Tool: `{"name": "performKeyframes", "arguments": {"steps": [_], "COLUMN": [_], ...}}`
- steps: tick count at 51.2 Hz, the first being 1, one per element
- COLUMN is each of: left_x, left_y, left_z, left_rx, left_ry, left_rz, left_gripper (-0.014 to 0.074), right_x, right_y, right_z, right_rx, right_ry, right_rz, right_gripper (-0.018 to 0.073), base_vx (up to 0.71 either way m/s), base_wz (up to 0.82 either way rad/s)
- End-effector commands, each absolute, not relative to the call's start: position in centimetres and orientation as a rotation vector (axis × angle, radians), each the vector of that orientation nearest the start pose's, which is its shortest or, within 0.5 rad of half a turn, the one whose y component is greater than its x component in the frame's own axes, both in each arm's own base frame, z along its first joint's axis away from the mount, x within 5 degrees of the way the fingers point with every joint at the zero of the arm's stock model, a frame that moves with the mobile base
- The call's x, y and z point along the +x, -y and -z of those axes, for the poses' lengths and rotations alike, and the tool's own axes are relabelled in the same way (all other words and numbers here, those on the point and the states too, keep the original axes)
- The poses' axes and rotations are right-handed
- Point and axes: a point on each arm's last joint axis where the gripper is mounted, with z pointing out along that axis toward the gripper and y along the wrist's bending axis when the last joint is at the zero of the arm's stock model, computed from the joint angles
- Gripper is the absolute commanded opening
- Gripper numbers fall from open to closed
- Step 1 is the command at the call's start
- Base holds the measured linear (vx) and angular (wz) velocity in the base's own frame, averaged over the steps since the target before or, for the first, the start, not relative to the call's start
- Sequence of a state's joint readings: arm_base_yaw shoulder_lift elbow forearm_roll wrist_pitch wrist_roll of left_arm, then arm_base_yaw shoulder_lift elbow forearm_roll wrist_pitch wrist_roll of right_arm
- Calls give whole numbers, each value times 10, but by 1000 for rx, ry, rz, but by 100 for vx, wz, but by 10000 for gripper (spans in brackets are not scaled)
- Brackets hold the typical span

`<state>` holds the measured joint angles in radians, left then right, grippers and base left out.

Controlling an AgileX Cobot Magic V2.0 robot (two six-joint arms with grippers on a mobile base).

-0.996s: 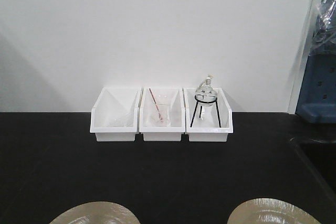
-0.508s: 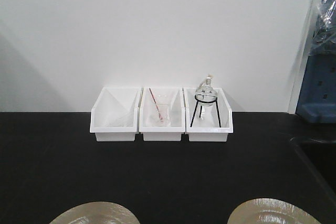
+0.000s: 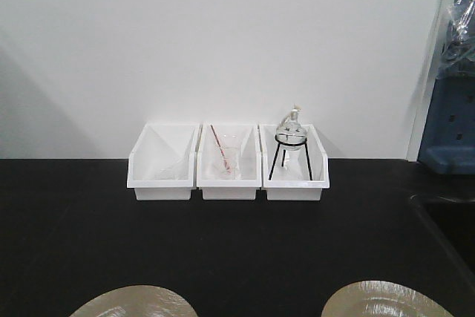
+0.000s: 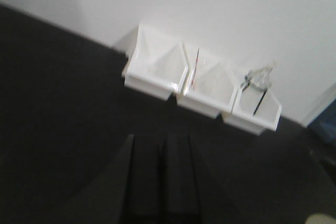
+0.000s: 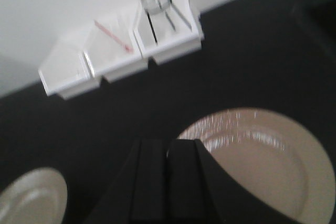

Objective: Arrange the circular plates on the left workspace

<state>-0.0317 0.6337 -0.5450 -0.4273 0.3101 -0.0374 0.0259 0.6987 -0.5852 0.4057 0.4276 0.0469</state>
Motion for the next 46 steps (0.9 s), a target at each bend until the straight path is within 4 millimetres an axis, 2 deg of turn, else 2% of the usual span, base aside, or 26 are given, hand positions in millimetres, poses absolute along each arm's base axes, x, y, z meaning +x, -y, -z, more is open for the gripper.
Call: {"name": "performKeyframes", "arguments": {"steps": [1,5,9,11,13,18,22,28,35,39,46], "left_x": [166,190,210,224,234,256,268,275,271,264,254], "left_y": [27,42,60,68,73,72,60,32,-9,-28,-54], "left_z": [-325,-318,-312,-306,-298,-280,-262,-246,-245,-244,-237], "left_rx": [-266,-174,-40,-50,-51,-195,-277,-342,-422,-435,-477], "left_ry": [-1976,-2093,-2141,-2128,-2117,-2112,-2151,-2191,-2159,-2164,-2228], "left_rz": [542,692,913,1072,1158,1277,1289,1297,1281,1276,1165], "left_gripper": [0,0,0,0,0,0,0,0,0,0,0], "right_x": [178,208,237,250,262,286,298,305,299,293,284], "right_y": [-28,-43,-62,-70,-75,-78,-65,-29,16,38,74], "right_z": [-319,-309,-297,-290,-285,-264,-249,-238,-247,-252,-258], "right_rx": [230,98,-53,-100,-131,-100,-24,96,211,266,403], "right_ry": [-2140,-2292,-2368,-2368,-2341,-2340,-2357,-2368,-2302,-2261,-2194], "right_rz": [-526,-673,-941,-1081,-1182,-1357,-1387,-1333,-1304,-1298,-1222], "right_gripper": [-3,-3,-3,-3,-3,-3,-3,-3,-3,-3,-3], "base_vx": [0,0,0,0,0,0,0,0,0,0,0], "base_wz": [0,0,0,0,0,0,0,0,0,0,0]}}
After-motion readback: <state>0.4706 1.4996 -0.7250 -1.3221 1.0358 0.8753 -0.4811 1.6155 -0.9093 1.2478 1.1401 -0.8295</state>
